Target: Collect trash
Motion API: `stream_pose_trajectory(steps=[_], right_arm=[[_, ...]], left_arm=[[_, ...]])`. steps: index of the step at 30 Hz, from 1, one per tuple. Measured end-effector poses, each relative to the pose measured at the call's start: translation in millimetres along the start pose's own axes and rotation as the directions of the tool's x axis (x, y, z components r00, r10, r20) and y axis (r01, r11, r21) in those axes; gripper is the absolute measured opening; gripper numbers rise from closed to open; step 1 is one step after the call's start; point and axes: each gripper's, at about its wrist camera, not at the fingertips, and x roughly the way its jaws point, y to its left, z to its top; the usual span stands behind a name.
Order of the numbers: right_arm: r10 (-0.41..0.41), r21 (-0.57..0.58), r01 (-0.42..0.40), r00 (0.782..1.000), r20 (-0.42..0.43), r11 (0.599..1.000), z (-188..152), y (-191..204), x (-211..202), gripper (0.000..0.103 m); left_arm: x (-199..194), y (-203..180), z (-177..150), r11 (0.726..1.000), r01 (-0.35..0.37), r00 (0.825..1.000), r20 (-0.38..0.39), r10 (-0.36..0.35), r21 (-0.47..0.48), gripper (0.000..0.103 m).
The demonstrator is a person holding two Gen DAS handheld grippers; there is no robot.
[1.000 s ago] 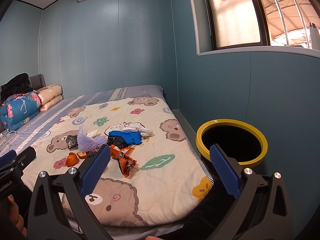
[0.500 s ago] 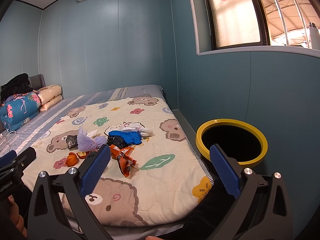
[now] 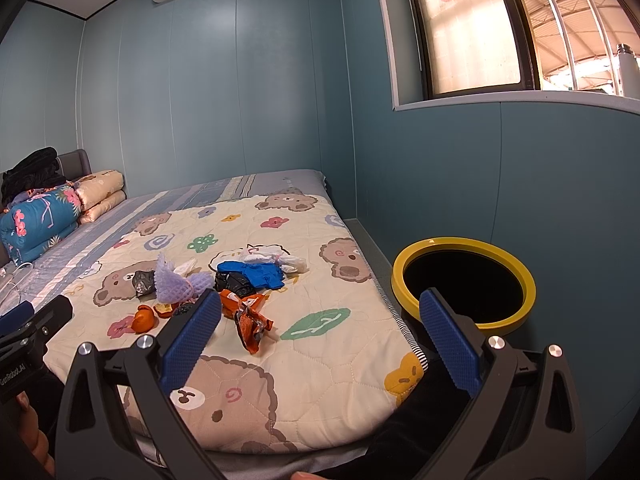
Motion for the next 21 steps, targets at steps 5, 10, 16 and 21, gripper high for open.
stream_pose_trajectory(steps=[5, 10, 16, 21], right_arm=[[0.037, 0.025, -0.037, 0.999, -0.010, 0.999, 2, -3, 2, 0.095], [0.062, -0.007, -0.062, 0.998, 0.002, 0.998, 11, -5, 9, 0.095], [0.179, -0.089, -0.180, 0.984, -0.012, 0.980, 20, 8, 34, 0.095], [0.243, -0.143, -0.272, 0.951, -0.189, 0.952, 21, 28, 79, 0.095]], left_arm=[[1, -1, -5, 1.000, 0.003, 1.000, -0.010, -0.003, 0.001, 0.095], [9, 5, -7, 1.000, 0.015, 0.999, -0.034, -0.015, -0.009, 0.095], [25, 12, -8, 0.999, 0.028, 0.995, -0.094, -0.031, -0.031, 0.095], [50, 26, -5, 0.998, 0.031, 0.982, -0.182, -0.039, -0.046, 0.095]])
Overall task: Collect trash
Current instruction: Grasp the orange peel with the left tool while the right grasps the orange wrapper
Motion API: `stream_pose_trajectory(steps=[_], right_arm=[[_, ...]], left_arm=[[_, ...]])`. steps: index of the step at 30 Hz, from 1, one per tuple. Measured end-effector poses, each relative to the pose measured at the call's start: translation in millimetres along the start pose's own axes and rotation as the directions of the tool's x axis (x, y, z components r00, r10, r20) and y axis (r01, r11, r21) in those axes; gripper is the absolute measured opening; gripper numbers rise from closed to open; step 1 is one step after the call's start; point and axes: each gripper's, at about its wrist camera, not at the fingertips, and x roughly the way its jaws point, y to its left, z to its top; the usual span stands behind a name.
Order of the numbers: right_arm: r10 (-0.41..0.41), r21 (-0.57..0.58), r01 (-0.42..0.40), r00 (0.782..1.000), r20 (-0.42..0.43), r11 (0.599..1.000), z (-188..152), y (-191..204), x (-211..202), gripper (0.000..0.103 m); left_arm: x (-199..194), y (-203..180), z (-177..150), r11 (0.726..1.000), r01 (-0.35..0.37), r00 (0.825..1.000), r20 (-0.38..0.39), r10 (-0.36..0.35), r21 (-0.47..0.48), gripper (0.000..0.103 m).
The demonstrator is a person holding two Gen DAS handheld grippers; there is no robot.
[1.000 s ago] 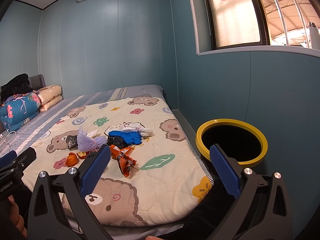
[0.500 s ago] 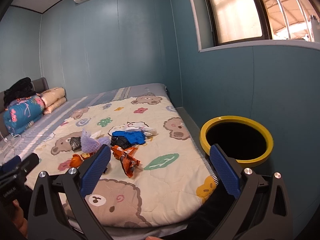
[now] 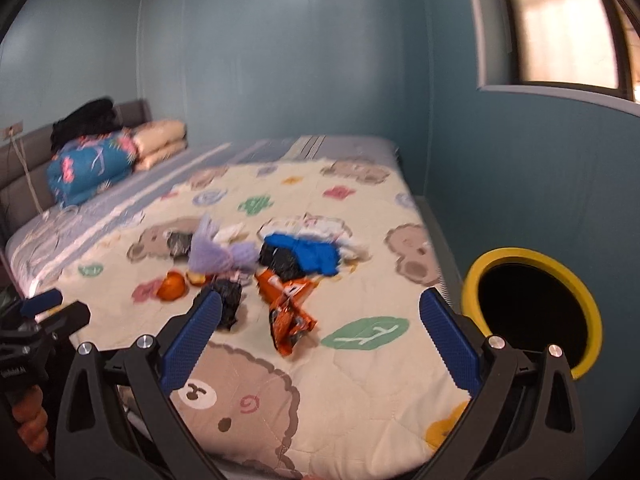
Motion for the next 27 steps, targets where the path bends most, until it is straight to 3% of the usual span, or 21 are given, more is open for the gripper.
stream_pose_trajectory(steps=[6, 10, 17, 20, 23, 27], right_arm=[[0.156, -0.027, -0.163, 0.973, -0.168, 0.986, 11, 4, 59, 0.095], [0.218, -0.030, -0.233, 0.943, -0.253, 0.972, 16, 7, 95, 0.095], [0.238, -0.092, -0.293, 0.892, -0.384, 0.952, 19, 19, 141, 0.095], [0.184, -0.153, -0.266, 0.893, -0.410, 0.952, 19, 29, 157, 0.095], [0.185, -0.142, -0.276, 0.871, -0.456, 0.950, 18, 31, 175, 0.095], [0.181, -0.125, -0.272, 0.856, -0.484, 0.954, 15, 30, 193, 0.095]], left_arm=[[43, 26, 18, 0.998, -0.060, 0.989, -0.137, 0.062, 0.019, 0.095], [81, 49, 30, 0.997, -0.078, 0.964, -0.254, 0.079, 0.016, 0.095], [137, 81, 50, 0.992, -0.116, 0.925, -0.359, 0.124, 0.043, 0.095], [157, 91, 55, 0.988, -0.145, 0.913, -0.379, 0.151, 0.044, 0.095], [177, 98, 58, 0.987, -0.157, 0.904, -0.395, 0.162, 0.046, 0.095], [203, 110, 57, 0.984, -0.176, 0.882, -0.441, 0.168, 0.023, 0.095]])
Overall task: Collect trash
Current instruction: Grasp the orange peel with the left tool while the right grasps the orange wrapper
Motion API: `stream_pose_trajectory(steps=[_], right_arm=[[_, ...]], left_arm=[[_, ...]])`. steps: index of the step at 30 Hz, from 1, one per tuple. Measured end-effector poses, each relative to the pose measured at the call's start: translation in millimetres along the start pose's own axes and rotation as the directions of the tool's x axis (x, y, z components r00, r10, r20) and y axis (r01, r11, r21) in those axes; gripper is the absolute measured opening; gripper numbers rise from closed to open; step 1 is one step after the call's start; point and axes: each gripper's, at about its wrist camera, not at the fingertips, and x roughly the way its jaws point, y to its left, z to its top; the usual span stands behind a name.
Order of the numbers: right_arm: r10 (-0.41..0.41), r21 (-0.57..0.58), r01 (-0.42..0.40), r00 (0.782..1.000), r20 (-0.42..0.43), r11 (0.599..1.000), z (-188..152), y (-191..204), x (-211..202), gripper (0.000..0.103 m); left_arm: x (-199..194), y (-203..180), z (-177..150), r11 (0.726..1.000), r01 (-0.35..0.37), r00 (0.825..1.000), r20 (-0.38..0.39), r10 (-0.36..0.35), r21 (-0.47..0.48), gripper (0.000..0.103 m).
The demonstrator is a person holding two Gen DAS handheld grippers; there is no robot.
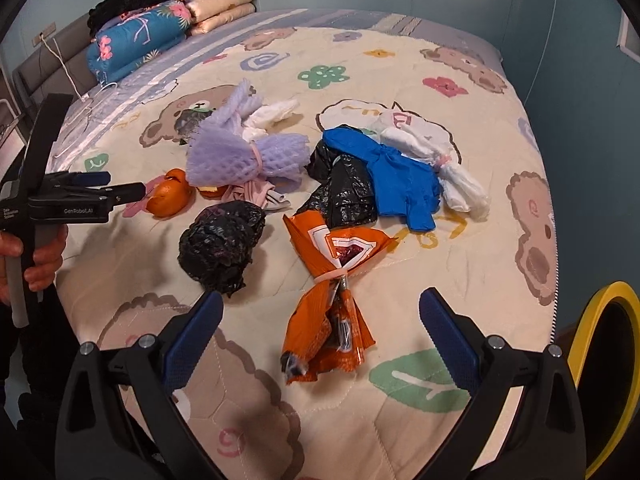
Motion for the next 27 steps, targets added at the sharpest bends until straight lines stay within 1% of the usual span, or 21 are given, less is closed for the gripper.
stream_pose_trajectory(steps=[6, 8, 9, 10, 12, 13, 14, 15, 16, 17, 18, 19, 20, 21, 22, 23, 24, 25, 27], right_arm=[[0.035, 0.058, -0.034, 0.999, -0.019, 0.998, 0, -10, 17, 0.094], [0.051, 0.080, -0.049, 0.998, -0.023, 0.996, -1, -12, 21, 0.090], [0.053, 0.082, -0.051, 0.998, -0.026, 0.995, -1, -12, 22, 0.084], [0.058, 0.081, -0.055, 0.998, -0.031, 0.995, -2, -12, 24, 0.082], [0.071, 0.081, -0.068, 0.997, -0.037, 0.994, -4, -10, 26, 0.080], [0.078, 0.077, -0.074, 0.996, -0.042, 0.994, -5, -10, 27, 0.076], [0.084, 0.075, -0.081, 0.995, -0.044, 0.994, -6, -9, 28, 0.073], [0.086, 0.076, -0.082, 0.995, -0.044, 0.994, -8, -9, 29, 0.065], [0.087, 0.081, -0.083, 0.995, -0.047, 0.993, -9, -10, 31, 0.059], [0.089, 0.085, -0.085, 0.995, -0.053, 0.993, -10, -10, 32, 0.055], [0.092, 0.085, -0.087, 0.994, -0.058, 0.993, -11, -10, 33, 0.051], [0.093, 0.084, -0.088, 0.994, -0.062, 0.993, -12, -9, 34, 0.048], [0.095, 0.081, -0.090, 0.993, -0.065, 0.993, -13, -8, 34, 0.048], [0.097, 0.075, -0.093, 0.993, -0.065, 0.993, -14, -8, 35, 0.043], [0.095, 0.068, -0.091, 0.993, -0.063, 0.993, -14, -7, 34, 0.035], [0.093, 0.067, -0.089, 0.994, -0.063, 0.994, -15, -7, 35, 0.030], [0.098, 0.070, -0.093, 0.993, -0.064, 0.993, -16, -7, 35, 0.028], [0.115, 0.076, -0.110, 0.991, -0.068, 0.991, -16, -8, 36, 0.025], [0.130, 0.086, -0.123, 0.989, -0.072, 0.989, -16, -10, 38, 0.022]], left_arm=[[23, 0, 7, 1.000, -0.006, 1.000, -0.022, 0.006, 0.001, 0.095], [29, -2, 7, 1.000, 0.017, 0.999, -0.040, -0.017, -0.006, 0.095], [32, -4, 7, 1.000, 0.022, 0.999, -0.046, -0.022, 0.002, 0.094], [34, -7, 7, 1.000, 0.014, 0.999, -0.044, -0.014, 0.014, 0.093], [37, -10, 9, 1.000, 0.010, 0.999, -0.042, -0.009, 0.029, 0.089], [38, -12, 9, 0.999, 0.023, 0.999, -0.043, -0.021, 0.033, 0.087], [39, -14, 9, 0.999, 0.034, 0.998, -0.045, -0.032, 0.039, 0.082], [39, -16, 9, 0.998, 0.044, 0.998, -0.045, -0.042, 0.046, 0.080], [40, -17, 10, 0.997, 0.053, 0.998, -0.043, -0.051, 0.049, 0.080], [42, -17, 10, 0.997, 0.064, 0.997, -0.044, -0.062, 0.041, 0.078], [45, -16, 10, 0.996, 0.084, 0.995, -0.054, -0.083, 0.023, 0.072], [48, -15, 11, 0.994, 0.107, 0.992, -0.066, -0.106, 0.007, 0.069], [50, -14, 10, 0.991, 0.131, 0.989, -0.074, -0.132, -0.009, 0.064], [51, -14, 10, 0.991, 0.137, 0.988, -0.069, -0.137, -0.012, 0.061], [50, -15, 9, 0.991, 0.136, 0.989, -0.063, -0.136, -0.004, 0.057], [49, -18, 8, 0.990, 0.137, 0.989, -0.058, -0.137, 0.010, 0.046], [49, -20, 7, 0.990, 0.143, 0.988, -0.057, -0.141, 0.020, 0.041], [48, -21, 6, 0.990, 0.137, 0.989, -0.051, -0.135, 0.025, 0.040], [46, -22, 3, 0.991, 0.132, 0.991, -0.037, -0.131, 0.033, 0.037]])
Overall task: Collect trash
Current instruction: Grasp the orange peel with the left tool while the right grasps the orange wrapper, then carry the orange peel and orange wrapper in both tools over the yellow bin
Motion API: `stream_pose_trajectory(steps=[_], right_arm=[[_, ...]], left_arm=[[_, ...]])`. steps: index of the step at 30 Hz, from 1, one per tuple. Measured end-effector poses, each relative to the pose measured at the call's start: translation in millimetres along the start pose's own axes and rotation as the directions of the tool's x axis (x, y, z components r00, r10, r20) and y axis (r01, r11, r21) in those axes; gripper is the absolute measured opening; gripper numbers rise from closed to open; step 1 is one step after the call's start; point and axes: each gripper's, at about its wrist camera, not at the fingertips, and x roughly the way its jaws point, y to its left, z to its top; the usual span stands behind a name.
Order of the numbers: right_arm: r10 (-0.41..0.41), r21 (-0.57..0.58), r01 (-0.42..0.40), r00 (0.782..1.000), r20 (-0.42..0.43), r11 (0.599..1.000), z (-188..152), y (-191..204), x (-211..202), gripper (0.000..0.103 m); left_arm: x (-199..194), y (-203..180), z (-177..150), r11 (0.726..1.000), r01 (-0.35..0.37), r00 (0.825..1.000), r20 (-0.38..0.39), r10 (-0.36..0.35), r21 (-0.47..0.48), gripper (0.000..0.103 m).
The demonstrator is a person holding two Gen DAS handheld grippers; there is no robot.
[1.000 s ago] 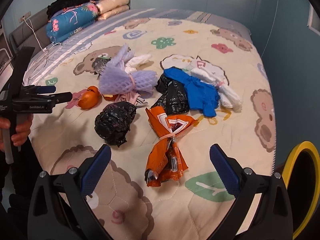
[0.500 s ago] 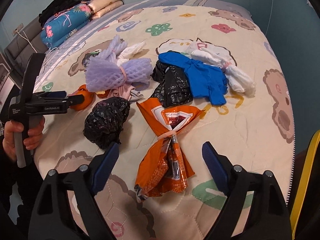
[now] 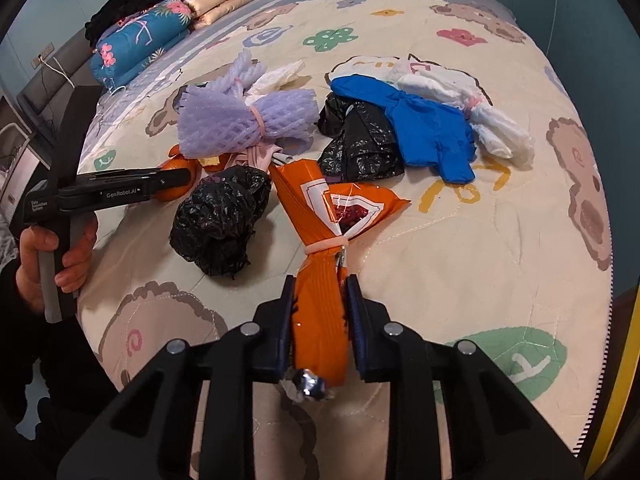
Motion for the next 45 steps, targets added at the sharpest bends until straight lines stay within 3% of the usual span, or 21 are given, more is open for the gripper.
stream_pose_trajectory(steps=[6, 12, 17, 24, 33, 45], right_arm=[[0.102, 0.066, -0.103, 0.995, 0.025, 0.992, -2, -11, -8, 0.018], [0.205, 0.100, -0.216, 0.973, 0.109, 0.971, -2, -16, -33, 0.018], [0.232, 0.086, -0.246, 0.961, 0.152, 0.965, -4, -10, -52, 0.018], [0.252, 0.085, -0.276, 0.943, 0.217, 0.958, -10, -8, -85, 0.018], [0.150, 0.142, -0.198, 0.944, 0.294, 0.970, -26, -28, -132, 0.018], [-0.061, 0.228, -0.030, 0.921, 0.384, 0.973, -64, -77, -210, 0.018]], left_arm=[[-14, 6, -8, 0.997, 0.065, 0.998, 0.025, -0.064, -0.037, 0.033], [-45, 1, -24, 0.993, 0.117, 0.988, 0.100, -0.114, -0.021, 0.033], [-74, -10, -31, 0.992, 0.125, 0.975, 0.183, -0.126, 0.016, 0.032], [-111, -32, -33, 0.987, 0.154, 0.958, 0.238, -0.161, 0.048, 0.032], [-152, -88, -25, 0.971, 0.174, 0.930, 0.296, -0.217, 0.166, 0.032], [-159, -179, -11, 0.928, 0.237, 0.910, 0.269, -0.317, 0.289, 0.032]])
